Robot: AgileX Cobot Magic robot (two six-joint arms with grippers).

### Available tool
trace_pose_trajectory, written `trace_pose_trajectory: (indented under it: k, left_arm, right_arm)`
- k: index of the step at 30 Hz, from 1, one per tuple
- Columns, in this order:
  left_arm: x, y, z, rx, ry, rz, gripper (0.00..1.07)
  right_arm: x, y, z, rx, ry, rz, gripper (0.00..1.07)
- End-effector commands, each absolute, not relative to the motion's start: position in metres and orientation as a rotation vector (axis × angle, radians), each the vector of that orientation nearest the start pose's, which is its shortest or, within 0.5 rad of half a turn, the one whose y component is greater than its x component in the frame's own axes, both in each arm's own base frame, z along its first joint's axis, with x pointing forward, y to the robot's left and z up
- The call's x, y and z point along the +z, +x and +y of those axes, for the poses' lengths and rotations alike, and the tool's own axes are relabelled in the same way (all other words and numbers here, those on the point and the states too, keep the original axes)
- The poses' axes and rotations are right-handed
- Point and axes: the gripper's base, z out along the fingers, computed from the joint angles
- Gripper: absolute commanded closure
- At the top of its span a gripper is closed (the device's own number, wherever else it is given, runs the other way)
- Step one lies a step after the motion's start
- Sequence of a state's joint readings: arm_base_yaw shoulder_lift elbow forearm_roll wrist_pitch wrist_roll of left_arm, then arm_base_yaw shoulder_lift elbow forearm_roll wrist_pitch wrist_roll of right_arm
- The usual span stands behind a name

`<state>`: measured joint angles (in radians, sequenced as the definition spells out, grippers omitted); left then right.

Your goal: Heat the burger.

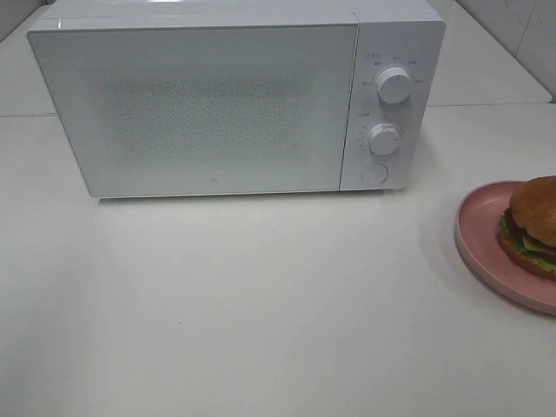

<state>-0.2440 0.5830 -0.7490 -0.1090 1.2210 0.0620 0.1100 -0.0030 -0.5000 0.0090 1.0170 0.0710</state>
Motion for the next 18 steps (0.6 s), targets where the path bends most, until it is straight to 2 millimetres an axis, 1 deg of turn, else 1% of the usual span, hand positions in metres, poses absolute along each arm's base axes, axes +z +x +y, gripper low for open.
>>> trace_pose_trajectory:
  k: [1,2,3,4,5,8,10,11,12,14,15,18]
  left_arm:
    - [0.316,0.047,-0.022,-0.214,0.406,2.442,1.06]
    - [0.313,0.036,-0.019,-0.214,0.407,2.400,1.06]
    - [0.313,0.036,-0.019,-0.214,0.407,2.400,1.06]
    - [0.311,0.031,-0.018,-0.216,0.406,2.381,1.06]
    - [0.307,0.021,-0.016,-0.225,0.400,2.329,1.06]
    - [0.306,0.018,-0.015,-0.228,0.397,2.304,1.06]
    - [0.298,0.004,-0.012,-0.249,0.376,2.169,1.06]
    - [0.298,0.004,-0.012,-0.249,0.376,2.169,1.06]
    - [0.292,-0.002,-0.011,-0.252,0.366,2.114,1.06]
    - [0.289,-0.003,-0.011,-0.252,0.363,2.098,1.06]
    - [0.285,-0.006,-0.010,-0.252,0.355,2.053,1.06]
    - [0.283,-0.006,-0.009,-0.249,0.354,2.005,1.06]
  right_arm:
    - [0.281,-0.007,0.000,0.122,-0.048,1.960,0.39]
    - [0.281,-0.007,0.000,0.122,-0.048,1.960,0.39]
    - [0.281,-0.007,0.000,0.122,-0.048,1.960,0.39]
    - [0.281,-0.007,0.000,0.122,-0.048,1.960,0.39]
    - [0.281,-0.007,0.000,0.122,-0.048,1.960,0.39]
    - [0.281,-0.007,0.000,0.122,-0.048,1.960,0.39]
    - [0.281,-0.007,0.000,0.122,-0.048,1.960,0.39]
    - [0.281,-0.007,0.000,0.122,-0.048,1.960,0.39]
    - [0.281,-0.007,0.000,0.122,-0.048,1.960,0.39]
    - [0.281,-0.007,0.000,0.122,-0.048,1.960,0.39]
    - [0.281,-0.007,0.000,0.122,-0.048,1.960,0.39]
    - [0.281,-0.007,0.000,0.122,-0.048,1.960,0.39]
